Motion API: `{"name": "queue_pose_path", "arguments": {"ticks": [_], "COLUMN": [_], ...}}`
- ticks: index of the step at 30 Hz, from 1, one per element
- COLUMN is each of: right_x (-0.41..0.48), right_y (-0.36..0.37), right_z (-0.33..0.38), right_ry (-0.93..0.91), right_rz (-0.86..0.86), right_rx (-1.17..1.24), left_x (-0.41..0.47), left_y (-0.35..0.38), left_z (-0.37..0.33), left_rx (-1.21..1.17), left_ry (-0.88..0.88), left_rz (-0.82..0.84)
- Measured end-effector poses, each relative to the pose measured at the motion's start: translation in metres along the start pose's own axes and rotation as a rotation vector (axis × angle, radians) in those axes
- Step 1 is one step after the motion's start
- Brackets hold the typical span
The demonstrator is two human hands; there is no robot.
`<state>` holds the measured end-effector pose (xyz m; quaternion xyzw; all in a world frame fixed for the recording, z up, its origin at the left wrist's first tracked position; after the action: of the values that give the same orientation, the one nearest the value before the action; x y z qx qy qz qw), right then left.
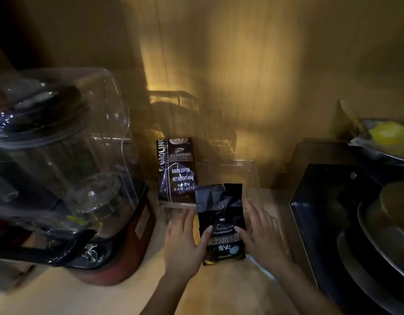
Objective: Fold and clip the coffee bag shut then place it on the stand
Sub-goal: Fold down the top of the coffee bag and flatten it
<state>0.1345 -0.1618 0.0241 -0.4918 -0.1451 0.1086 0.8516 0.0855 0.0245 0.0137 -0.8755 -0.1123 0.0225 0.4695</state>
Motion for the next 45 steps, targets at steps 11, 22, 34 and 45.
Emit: {"name": "queue_pose_path", "arguments": {"ticks": [11,22,34,45], "right_x": [-0.015,-0.013,-0.019,-0.011], "right_y": [0.020,0.040,0.030,0.037], "right_z": [-0.002,-0.027,-0.021,-0.033], "right_ry": [0.049,0.353,0.297,0.516], "right_rz": [-0.021,0.001,0.025,-0.105], "right_rx": [0.198,0.810,0.383,0.927], "left_x": [-0.011,-0.014,-0.022,-0.030], "left_y": [0.046,0.053,0.042,0.070], "left_z": [0.010,0.015,0.022,0.020], "left_rx": [-0.495,-1.049,-0.863,-1.631], "left_ry": [-0.122,-0.376,-0.414,-0.849], "left_rz": [0.131,0.133,-0.052,0.140]}}
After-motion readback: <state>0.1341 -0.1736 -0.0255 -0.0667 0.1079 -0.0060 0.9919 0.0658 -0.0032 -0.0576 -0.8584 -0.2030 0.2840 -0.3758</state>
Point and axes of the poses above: each hand's wrist, its own x-axis towards the middle knuckle, its own y-axis out of the palm, z = x × y, the point moved 9 cm from there along x, towards the middle knuckle, and after that the axes turned 6 degrees about z, right-handed, at the moved point
